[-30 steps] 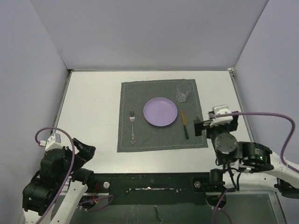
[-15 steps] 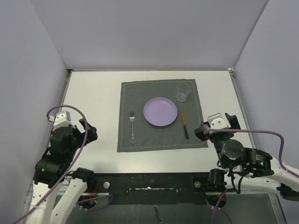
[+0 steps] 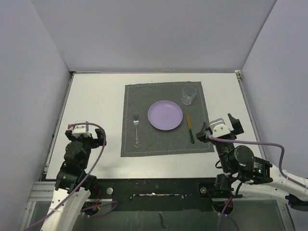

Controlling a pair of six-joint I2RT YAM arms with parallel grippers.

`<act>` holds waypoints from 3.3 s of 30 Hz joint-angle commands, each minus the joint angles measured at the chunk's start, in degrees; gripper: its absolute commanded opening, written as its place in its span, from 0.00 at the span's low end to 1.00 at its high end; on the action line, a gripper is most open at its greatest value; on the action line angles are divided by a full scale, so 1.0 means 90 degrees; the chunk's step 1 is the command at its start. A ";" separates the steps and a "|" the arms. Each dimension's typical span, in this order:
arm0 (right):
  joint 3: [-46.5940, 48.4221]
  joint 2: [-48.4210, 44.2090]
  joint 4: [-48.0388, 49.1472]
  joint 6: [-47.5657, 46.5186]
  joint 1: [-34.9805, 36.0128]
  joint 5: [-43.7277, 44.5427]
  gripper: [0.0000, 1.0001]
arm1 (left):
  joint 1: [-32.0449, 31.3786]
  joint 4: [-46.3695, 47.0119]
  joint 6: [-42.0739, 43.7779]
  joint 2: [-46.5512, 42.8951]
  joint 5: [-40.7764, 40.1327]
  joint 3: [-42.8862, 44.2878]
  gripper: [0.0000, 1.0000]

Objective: Set the dinner table for one person
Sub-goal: Reset both arms

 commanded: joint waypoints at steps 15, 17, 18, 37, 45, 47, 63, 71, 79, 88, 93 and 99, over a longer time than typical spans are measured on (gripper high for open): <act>0.2536 0.4483 -0.0370 0.2539 -0.5723 -0.5979 0.98 | 0.0045 0.4720 0.2254 0.2147 0.0011 -0.1063 0.98; 0.1728 0.4566 0.0370 0.2939 -0.6396 -0.6473 0.98 | 0.0044 0.5278 0.2388 0.2468 0.0171 -0.1319 0.98; 0.1329 0.4610 0.0705 0.3132 -0.6700 -0.6574 0.98 | 0.0052 0.5429 0.2367 0.2664 0.0213 -0.1369 0.98; -0.1945 0.6369 0.5934 0.2489 -0.7206 -0.5693 0.98 | 0.0154 0.7965 0.2023 0.5595 -0.0067 -0.1742 0.98; -0.2224 0.7155 0.7117 0.2447 -0.7206 -0.5400 0.98 | 0.0239 0.8510 0.2132 0.6303 0.0413 -0.1679 0.98; -0.2214 0.7144 0.7102 0.2525 -0.7259 -0.5502 0.98 | 0.0241 0.8523 0.2126 0.6401 0.0488 -0.1630 0.98; -0.3768 0.7655 1.0372 0.2246 -0.7420 -0.6460 0.98 | 0.0240 0.8534 0.1839 0.6259 0.0753 -0.1699 0.98; -0.3814 0.7693 1.0525 0.2220 -0.7451 -0.6656 0.98 | 0.0234 0.8572 0.1719 0.6063 0.0692 -0.1830 0.98; -0.3606 0.7563 0.9962 0.2207 -0.7433 -0.6629 0.98 | 0.0229 0.8582 0.1983 0.5755 0.0348 -0.2034 0.98; -0.3502 0.7512 0.9721 0.2241 -0.7434 -0.6600 0.98 | 0.0629 0.9818 0.1912 0.7037 0.0781 -0.1833 0.98; -0.3501 0.7511 0.9720 0.2238 -0.7436 -0.6594 0.98 | 0.0677 1.0718 0.1663 0.8271 0.0776 -0.1621 0.98; -0.3336 0.7460 0.9343 0.2243 -0.7437 -0.6663 0.98 | 0.0692 1.1161 0.1810 0.9122 0.0906 -0.1452 0.98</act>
